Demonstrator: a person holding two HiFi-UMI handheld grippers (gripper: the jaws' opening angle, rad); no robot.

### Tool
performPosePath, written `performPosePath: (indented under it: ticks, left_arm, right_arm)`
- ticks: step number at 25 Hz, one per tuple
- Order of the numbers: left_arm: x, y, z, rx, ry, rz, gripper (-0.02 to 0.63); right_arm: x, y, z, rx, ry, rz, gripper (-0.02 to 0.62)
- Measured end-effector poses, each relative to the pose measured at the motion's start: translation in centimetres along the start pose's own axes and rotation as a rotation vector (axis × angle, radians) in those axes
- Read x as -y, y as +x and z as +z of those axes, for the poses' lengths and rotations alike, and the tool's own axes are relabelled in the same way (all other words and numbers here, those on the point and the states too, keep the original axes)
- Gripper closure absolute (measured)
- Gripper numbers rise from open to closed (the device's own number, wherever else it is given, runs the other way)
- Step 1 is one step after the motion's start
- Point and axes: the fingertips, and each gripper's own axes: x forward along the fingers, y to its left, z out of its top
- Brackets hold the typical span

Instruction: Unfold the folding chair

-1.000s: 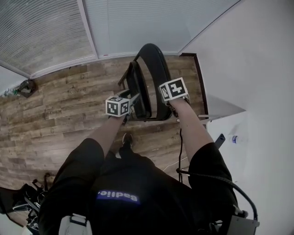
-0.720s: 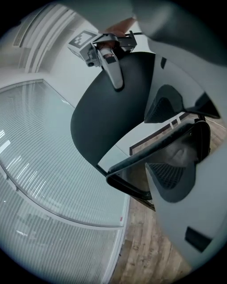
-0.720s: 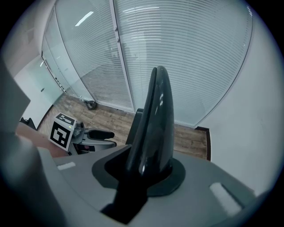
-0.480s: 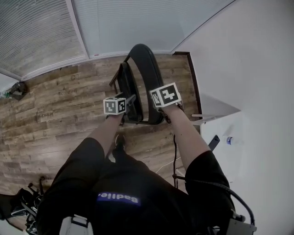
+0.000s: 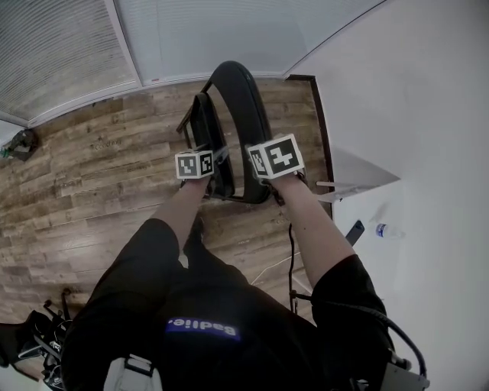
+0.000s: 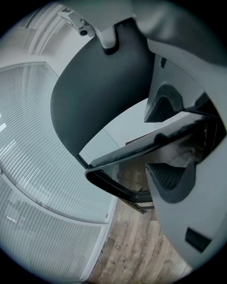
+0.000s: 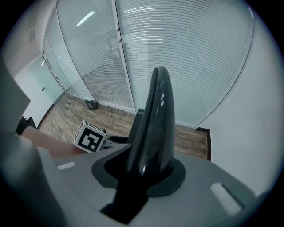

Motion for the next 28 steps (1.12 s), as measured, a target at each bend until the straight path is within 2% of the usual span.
performPosePath:
  ticks: [4,7,12,16,28]
  left_arm:
    - [-0.1,1.2,-0.7,-0.014,-0.039,-0.002,0.336]
    - [-0.1,1.8,-0.9,-0.030,-0.037,-0.010,0.342]
    - [0.6,2.1,-1.1,-0.042,-0.038,-0.058,0.444]
    - [0.5,1.6,-1.1,-0.044,-0.014,-0.066,0.451]
    - [-2.3,-2.5,-0.8,-0.045,-0.049,-0.111,0.454]
  right_arm:
    - [-0.2,-0.1,0.0,-0.002,-0.003,0.003,0.502]
    - [-0.3,-0.1,0.1,-0.002,-0.003,0.000,0.502]
    - [-0.2,0.1,0.1,-0.004,0.000,0.001,0.502]
    - [-0.7,0.1,0.1,-0.005,-0.002,0.000,0.502]
    - [-3.3,0.3,1.2,-0.003,-0.003,0.017,0.502]
